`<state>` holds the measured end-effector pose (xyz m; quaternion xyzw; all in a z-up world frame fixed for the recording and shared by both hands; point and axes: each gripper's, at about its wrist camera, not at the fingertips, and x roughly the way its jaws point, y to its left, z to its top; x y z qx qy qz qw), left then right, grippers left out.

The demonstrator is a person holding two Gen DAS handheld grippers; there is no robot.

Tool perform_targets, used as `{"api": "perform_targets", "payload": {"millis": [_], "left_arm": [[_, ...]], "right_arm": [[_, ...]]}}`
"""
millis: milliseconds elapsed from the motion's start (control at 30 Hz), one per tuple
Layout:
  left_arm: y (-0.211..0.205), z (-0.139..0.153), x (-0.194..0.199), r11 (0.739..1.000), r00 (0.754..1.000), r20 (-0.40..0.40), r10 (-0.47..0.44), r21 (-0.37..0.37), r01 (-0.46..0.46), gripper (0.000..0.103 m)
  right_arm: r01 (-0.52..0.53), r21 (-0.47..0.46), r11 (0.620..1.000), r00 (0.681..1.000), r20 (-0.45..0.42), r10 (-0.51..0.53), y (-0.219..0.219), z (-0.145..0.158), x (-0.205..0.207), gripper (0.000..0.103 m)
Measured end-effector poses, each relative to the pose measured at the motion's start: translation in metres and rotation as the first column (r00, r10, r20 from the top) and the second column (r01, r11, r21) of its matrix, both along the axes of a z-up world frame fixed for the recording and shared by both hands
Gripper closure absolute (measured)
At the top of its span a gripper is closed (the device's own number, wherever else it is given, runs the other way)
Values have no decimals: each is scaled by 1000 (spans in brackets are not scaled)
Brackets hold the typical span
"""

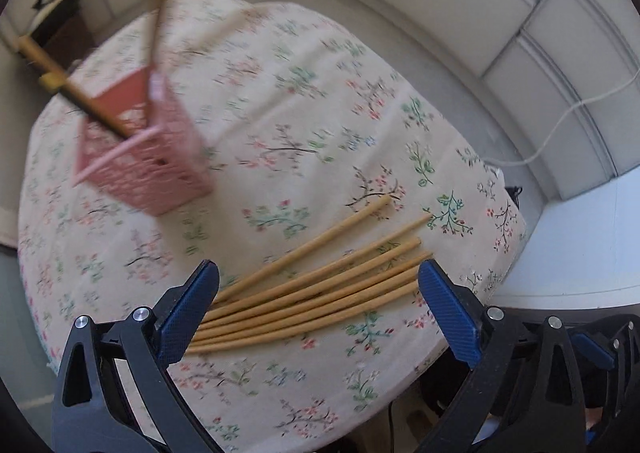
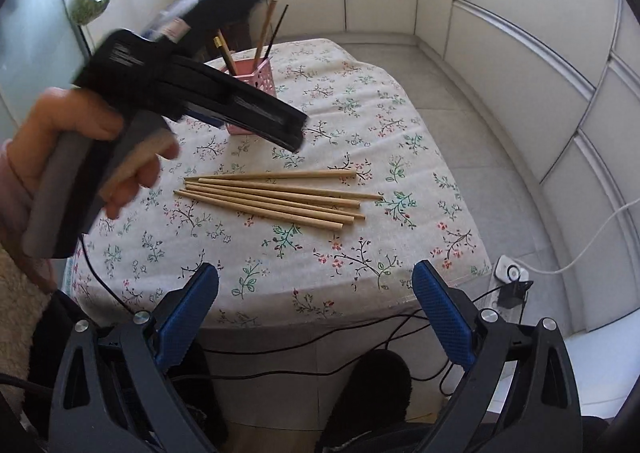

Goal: Organize utensils
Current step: 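Reach the left gripper to the stick bundle and close on one stick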

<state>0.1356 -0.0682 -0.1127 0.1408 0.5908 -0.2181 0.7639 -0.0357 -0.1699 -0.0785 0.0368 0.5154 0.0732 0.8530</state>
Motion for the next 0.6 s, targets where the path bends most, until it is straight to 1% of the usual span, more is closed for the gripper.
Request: {"api": "perform_targets", "payload": {"millis": [67, 100, 133, 267, 367, 433, 467, 500, 533, 567, 600], "left_arm": [[-13, -13, 7, 999, 1000, -12, -19, 31, 19, 9], [-20, -19, 10, 998, 1000, -14, -28, 47, 29, 13], [-24, -24, 13, 998, 999, -16, -35, 58, 36, 20], [-32, -40, 22, 996, 997, -60, -45, 70, 49, 28], [-35, -48, 25, 995, 996, -63, -55, 81, 60, 34], [-37, -53, 28, 994, 996, -64, -62, 87, 67, 47], [-37, -58, 30, 994, 995, -73, -61, 90, 67, 51], [-37, -63, 32, 993, 995, -84, -62, 96, 70, 61], [-37, -67, 32, 991, 994, -86, -66, 108, 75, 66], [-38, -68, 31, 989, 995, -56, -82, 117, 88, 69], [-38, -68, 31, 988, 995, -41, -91, 121, 95, 76]], "right_arm": [[12, 1, 1000, 1000, -28, -12, -4, -7, 2, 8], [15, 6, 1000, 999, -40, -14, -6, -9, 2, 8], [20, 19, 1000, 998, -58, -19, -8, -11, 3, 8], [59, 41, 997, 994, -100, -54, -18, -21, 8, 8], [91, 77, 993, 986, -145, -79, -25, -27, 12, 8], [118, 115, 986, 977, -189, -95, -30, -34, 15, 8], [136, 135, 981, 972, -212, -105, -32, -38, 16, 8], [154, 154, 976, 965, -234, -115, -34, -41, 17, 8], [179, 177, 968, 956, -263, -129, -38, -45, 19, 8], [205, 196, 959, 947, -288, -143, -42, -50, 20, 8], [237, 216, 947, 934, -318, -161, -46, -55, 21, 8]]}}
